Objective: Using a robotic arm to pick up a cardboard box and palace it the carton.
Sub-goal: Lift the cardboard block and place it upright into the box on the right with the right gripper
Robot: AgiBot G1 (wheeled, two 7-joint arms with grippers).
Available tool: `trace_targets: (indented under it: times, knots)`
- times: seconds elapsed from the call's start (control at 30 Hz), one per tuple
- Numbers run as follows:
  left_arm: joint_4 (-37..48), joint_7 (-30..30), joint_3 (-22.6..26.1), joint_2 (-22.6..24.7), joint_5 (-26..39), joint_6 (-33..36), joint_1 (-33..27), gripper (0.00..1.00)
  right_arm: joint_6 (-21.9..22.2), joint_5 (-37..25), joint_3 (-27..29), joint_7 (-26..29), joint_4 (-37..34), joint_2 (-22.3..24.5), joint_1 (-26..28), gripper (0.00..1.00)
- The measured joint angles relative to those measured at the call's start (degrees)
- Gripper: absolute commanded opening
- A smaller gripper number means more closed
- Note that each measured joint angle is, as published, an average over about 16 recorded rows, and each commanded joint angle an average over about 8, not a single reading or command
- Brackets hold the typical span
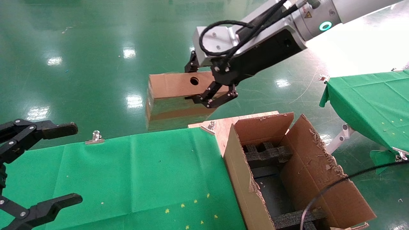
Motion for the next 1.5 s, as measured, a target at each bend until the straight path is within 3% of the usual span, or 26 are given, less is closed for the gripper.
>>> trace_targets:
  times: [0.97,1.5]
  knots:
    - [0.0,0.0,0.0,0.0,0.0,0.0,0.0,1.0,-0.7,-0.8,-18.9,0.2,2.8,22.2,11.9,0.0]
    - [0.0,0.0,0.0,0.0,0.0,0.0,0.0,1.0,-0.7,2.1,-23.0,1.5,4.4,25.2,13.2,0.0]
